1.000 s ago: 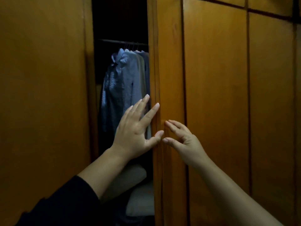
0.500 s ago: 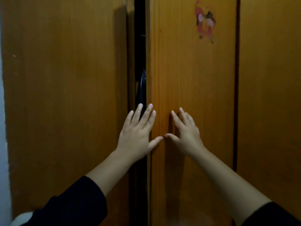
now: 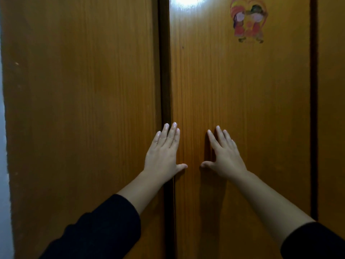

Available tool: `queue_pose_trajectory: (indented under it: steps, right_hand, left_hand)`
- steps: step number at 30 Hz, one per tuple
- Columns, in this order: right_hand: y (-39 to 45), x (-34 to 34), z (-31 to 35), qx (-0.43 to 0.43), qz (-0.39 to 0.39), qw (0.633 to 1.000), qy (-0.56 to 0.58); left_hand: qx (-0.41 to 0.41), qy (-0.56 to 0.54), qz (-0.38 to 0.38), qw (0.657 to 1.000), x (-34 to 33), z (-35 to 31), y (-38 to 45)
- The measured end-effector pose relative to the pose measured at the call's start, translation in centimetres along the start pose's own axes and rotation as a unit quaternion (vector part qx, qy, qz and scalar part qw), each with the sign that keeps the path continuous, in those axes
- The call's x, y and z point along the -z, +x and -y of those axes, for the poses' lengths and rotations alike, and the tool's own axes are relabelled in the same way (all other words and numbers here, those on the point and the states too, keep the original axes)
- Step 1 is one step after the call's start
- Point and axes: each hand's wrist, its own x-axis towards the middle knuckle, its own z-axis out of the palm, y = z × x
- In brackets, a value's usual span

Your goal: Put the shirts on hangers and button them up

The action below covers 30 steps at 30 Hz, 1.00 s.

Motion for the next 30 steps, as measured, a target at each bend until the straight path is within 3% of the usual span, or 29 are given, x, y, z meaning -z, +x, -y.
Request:
queue_pose_trajectory:
  steps: [12,30]
  right_hand:
    - [3.8,-4.7,0.0,-0.016,0.022,0.998,-0.058]
    - [5.1,-6.3,-2.4,0.02,0.02,0.999,-0.019]
  left_hand:
    - [0.003,-0.026,0.041,0.999,-5.8,0.7,3.3]
    - [-0.023,0.031,0.109,0.993,-8.3,2.2,5.4]
